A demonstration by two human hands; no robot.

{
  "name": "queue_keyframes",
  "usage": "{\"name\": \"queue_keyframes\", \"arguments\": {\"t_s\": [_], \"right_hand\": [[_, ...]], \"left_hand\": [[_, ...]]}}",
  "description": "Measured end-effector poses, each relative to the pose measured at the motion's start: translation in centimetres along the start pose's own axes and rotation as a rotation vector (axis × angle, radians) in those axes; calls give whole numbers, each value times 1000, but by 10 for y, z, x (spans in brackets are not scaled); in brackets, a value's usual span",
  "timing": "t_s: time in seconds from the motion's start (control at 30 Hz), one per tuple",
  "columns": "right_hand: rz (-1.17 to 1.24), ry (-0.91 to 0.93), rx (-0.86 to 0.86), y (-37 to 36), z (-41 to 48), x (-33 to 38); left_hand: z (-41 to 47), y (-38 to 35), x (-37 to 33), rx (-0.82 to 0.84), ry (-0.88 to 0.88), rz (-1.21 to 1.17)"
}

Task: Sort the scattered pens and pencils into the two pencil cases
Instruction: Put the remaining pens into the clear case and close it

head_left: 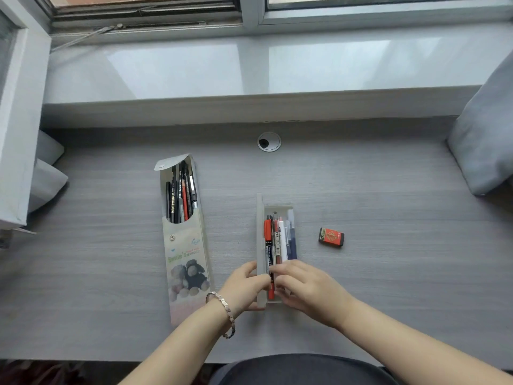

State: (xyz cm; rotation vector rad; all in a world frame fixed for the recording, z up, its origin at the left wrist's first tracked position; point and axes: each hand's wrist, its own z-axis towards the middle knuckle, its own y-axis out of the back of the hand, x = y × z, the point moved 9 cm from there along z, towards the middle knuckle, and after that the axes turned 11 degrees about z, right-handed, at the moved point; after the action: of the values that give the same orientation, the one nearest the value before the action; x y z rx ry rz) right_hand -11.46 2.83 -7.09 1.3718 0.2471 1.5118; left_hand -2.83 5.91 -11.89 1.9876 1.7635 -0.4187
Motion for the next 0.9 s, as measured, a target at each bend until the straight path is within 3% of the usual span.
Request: {"name": "queue_keyframes", "arguments": {"t_s": [0.1, 0.17, 0.27, 0.37, 0.5, 0.9], "right_hand": [[5, -42, 83, -8, 1, -10], [39, -170, -38, 11, 8, -28], [31, -510, -280, 49, 17, -72], [72, -818, -110, 46, 26, -107], [1, -851, 168, 22, 35, -105], [-13, -747, 133, 30, 30, -93]], "left_hand": [[-3, 1, -1, -22, 6, 25], [-2, 3, 1, -32, 8, 37], [0, 1, 1, -2, 0, 55], [1, 2, 2, 5, 13, 80], [-1, 4, 0, -16, 24, 88], [-4, -1, 6, 10, 22, 11]]}}
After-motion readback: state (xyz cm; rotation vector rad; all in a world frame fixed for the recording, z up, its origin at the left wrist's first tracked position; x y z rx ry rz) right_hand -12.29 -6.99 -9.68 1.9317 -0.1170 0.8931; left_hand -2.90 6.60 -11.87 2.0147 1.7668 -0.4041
